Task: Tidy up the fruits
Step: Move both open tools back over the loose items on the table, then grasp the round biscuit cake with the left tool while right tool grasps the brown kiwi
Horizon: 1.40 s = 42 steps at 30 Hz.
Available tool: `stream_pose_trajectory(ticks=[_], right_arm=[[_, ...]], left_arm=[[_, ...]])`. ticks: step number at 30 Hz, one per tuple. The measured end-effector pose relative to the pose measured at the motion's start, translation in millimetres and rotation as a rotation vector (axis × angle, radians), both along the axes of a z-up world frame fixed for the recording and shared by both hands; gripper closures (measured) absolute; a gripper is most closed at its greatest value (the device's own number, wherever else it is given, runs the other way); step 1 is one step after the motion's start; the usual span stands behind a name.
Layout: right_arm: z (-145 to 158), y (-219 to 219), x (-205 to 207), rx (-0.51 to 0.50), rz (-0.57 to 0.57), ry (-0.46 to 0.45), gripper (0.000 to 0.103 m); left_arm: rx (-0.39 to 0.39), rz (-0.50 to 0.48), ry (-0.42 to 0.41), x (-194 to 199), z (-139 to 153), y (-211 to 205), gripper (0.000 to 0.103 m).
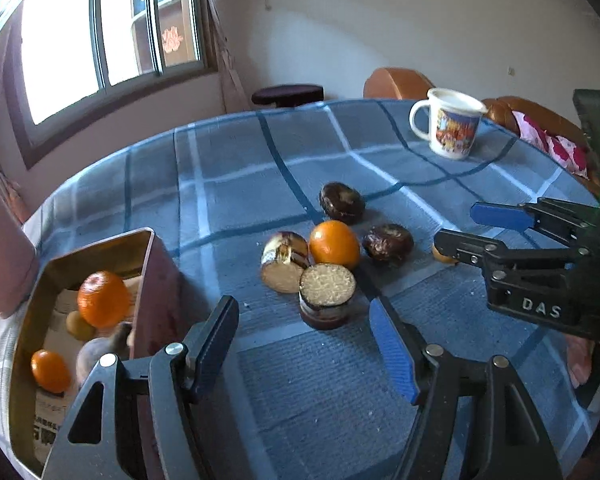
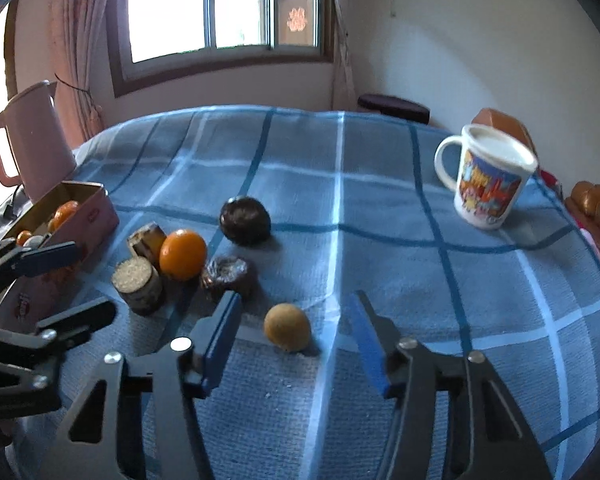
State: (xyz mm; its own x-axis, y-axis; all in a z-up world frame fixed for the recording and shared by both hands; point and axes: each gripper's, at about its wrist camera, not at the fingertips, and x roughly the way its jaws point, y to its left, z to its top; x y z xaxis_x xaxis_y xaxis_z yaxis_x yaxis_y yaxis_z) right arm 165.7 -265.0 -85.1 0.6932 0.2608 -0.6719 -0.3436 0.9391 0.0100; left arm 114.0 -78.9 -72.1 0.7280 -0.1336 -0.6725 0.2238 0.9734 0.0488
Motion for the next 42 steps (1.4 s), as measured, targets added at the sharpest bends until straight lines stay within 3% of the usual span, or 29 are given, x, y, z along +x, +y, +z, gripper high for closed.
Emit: stream_pose_trajectory(ticks=[9, 11, 14, 23, 31, 42], right_arm=[[-19, 6, 17, -0.022, 0.026, 0.136, 0.064], [-19, 6, 17, -0.024, 0.028, 0.137, 0.066], [-19, 6, 17, -0.026, 0.028, 0.137, 0.071], [-15, 5, 14, -0.009, 0.042, 0.116, 0.073], [-7, 7, 7, -0.006, 0.054, 0.061, 0.073], [-3, 7, 2, -0.002, 0.062, 0.029, 0.073]], left_arm=[[-0.036, -0.033, 0.073, 18, -11, -8, 0.035], [-0.053, -0.032, 0.091, 22, -12, -7, 0.051], [-0.081, -0.037, 0.12, 26, -15, -4, 0.065], [-0.128, -0.038, 0.09, 22, -11, 2, 0.065], [-0.127, -0.05, 0.036, 15, -4, 2, 0.067], [-0.154, -0.057, 0.023, 12, -2, 4, 0.067]])
